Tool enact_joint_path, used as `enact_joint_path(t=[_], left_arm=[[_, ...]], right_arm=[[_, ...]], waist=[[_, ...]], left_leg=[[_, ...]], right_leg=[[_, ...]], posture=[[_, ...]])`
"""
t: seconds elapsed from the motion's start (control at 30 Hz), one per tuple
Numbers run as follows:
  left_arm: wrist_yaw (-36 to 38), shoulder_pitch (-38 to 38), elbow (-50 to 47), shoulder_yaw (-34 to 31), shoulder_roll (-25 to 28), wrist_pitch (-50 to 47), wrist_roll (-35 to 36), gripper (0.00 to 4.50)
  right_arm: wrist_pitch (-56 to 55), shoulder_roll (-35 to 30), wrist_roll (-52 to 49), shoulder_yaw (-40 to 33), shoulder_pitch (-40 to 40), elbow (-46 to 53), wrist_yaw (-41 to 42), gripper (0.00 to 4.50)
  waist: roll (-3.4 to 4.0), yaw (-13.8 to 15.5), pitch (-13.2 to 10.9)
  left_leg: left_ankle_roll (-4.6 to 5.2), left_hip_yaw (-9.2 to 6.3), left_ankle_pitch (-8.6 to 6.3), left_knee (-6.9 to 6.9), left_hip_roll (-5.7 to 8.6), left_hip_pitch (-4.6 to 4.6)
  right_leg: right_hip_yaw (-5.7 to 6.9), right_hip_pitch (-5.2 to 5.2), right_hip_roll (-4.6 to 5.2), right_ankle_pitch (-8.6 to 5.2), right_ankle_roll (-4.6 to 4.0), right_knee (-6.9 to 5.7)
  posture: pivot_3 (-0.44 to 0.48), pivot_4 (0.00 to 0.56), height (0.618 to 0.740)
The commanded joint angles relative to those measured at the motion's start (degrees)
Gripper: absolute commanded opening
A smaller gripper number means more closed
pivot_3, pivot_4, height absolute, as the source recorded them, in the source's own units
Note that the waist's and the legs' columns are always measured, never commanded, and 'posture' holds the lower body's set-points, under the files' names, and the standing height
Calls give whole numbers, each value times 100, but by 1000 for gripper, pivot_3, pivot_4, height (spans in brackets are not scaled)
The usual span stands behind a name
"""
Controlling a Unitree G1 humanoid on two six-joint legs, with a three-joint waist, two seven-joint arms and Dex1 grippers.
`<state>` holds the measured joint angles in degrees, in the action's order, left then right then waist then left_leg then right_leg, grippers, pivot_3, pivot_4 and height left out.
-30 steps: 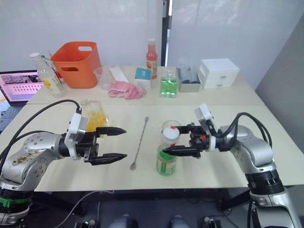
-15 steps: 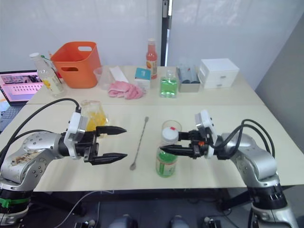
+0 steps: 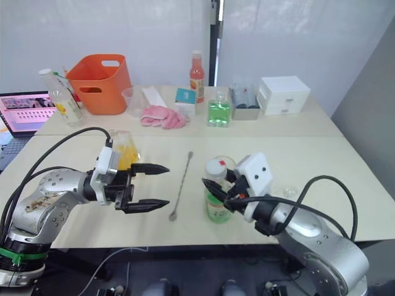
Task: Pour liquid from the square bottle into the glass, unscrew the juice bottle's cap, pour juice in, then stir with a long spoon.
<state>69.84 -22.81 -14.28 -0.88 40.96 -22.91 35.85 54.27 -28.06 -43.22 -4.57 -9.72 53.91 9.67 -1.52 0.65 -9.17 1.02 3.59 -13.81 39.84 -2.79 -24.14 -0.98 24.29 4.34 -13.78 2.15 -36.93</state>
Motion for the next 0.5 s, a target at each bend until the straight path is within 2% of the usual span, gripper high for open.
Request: enact_joint_path(t=[0.03, 0.1, 0.17, 0.33, 0.37, 0.47, 0.5], left_arm=[[102, -199, 29, 15, -27, 149, -45, 4500], [125, -235, 63, 33, -36, 156, -56, 4500], [137, -255, 79, 42, -45, 160, -69, 4500], [130, -272, 81, 21, -48, 152, -95, 4500], [115, -268, 73, 9, -45, 150, -101, 4500], [90, -264, 59, -8, -44, 142, -108, 4500], [75, -268, 53, -16, -45, 133, -106, 4500]], right_arm=[[-48, 47, 268, 85, 216, -3, -247, 1539], [-210, 153, 251, 42, 318, -67, -256, 1539], [-323, 205, 207, -1, 370, -106, -195, 2606], [-594, 84, 86, -237, 352, -275, 132, 4282], [-670, -7, -12, -394, 347, -367, 333, 4464], [-812, -200, -175, -612, 379, -540, 719, 4464], [-946, -429, -271, -713, 409, -781, 1272, 4464]], waist=[[-2, 2, 1], [-4, -2, 3], [-4, -11, 3], [-5, -15, 3], [-5, -15, 3], [-5, -2, 3], [-5, -3, 3]], left_leg=[[0, 0, 0, 0, 0, 3], [0, -1, 0, 0, 0, 7], [0, 0, 0, 0, -1, 10], [0, 0, 0, 0, -2, 5], [0, -1, 0, -1, -2, 4], [1, -1, 0, -1, -1, 3], [1, -1, 0, -1, -1, 3]], right_leg=[[0, -2, 0, 0, 0, 0], [0, -8, 0, 0, 0, 2], [-1, -9, -1, 0, 0, 1], [-2, -2, -2, 0, 0, 0], [-2, -1, -3, 0, 0, 1], [-1, -4, -2, 0, 0, 5], [-1, -4, -2, 0, 1, 6]], posture=[[0, 150, 715], [0, 150, 715], [0, 150, 715], [0, 150, 715], [0, 150, 715], [0, 150, 715], [0, 150, 715]])
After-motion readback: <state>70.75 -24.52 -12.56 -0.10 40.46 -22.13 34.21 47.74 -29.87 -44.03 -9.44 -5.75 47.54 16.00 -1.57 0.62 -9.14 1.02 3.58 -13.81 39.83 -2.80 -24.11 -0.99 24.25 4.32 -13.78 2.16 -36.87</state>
